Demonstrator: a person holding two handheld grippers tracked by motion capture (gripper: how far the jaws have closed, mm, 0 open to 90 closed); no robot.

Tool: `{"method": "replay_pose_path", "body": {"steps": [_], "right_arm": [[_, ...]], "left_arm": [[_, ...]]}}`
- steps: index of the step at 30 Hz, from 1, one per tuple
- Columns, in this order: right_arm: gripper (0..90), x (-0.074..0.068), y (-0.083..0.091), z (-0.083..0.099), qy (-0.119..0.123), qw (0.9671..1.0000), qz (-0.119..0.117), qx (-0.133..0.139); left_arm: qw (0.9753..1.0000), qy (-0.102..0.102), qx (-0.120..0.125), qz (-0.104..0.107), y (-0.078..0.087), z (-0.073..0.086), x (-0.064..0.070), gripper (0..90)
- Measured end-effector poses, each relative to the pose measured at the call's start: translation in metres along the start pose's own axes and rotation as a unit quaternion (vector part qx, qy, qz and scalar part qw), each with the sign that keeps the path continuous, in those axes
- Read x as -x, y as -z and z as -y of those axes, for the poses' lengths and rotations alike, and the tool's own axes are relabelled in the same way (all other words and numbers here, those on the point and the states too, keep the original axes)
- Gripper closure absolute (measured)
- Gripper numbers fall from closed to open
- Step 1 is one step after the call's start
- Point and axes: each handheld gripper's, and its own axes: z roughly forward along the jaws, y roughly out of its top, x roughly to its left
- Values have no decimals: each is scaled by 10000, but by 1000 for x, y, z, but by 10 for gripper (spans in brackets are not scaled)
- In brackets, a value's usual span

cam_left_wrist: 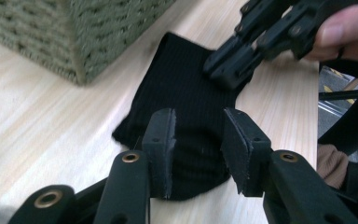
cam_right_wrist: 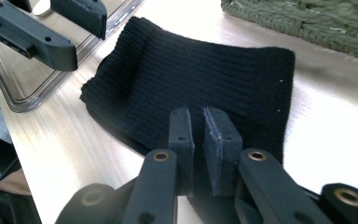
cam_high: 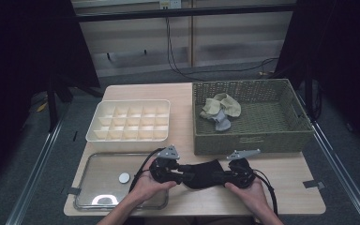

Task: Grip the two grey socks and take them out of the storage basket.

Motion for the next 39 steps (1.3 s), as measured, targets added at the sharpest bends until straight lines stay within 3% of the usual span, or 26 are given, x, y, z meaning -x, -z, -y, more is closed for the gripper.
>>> {"method": "replay_pose_path", "body": {"steps": [6,8,14,19,22,28,31,39], "right_arm": [[852,-1,-2,2,144,9999,-39,0],[858,-1,-3,3,194,9998,-87,18],[860,0,-4,4,190,9997,-157,65],[836,0,-3,4,242,9995,-205,62],[825,-2,-3,4,346,9993,-155,59],[768,-2,0,4,370,9992,-162,52],[728,1,4,3,313,9994,-102,128],[627,10,21,7,53,9992,131,387]], "left_arm": [[9999,5,98,76,-17,-9,1,640],[9999,-73,-22,109,-24,-10,2,643],[9997,37,-256,21,-38,-2,-8,663],[9997,61,-218,51,-41,-1,-11,650],[9994,-89,-309,-117,-42,-2,-6,623],[9995,-70,-319,-18,-44,0,-9,672],[9990,-174,-397,-79,-43,0,-8,673],[9993,-134,-340,-89,-42,2,-7,673]]}}
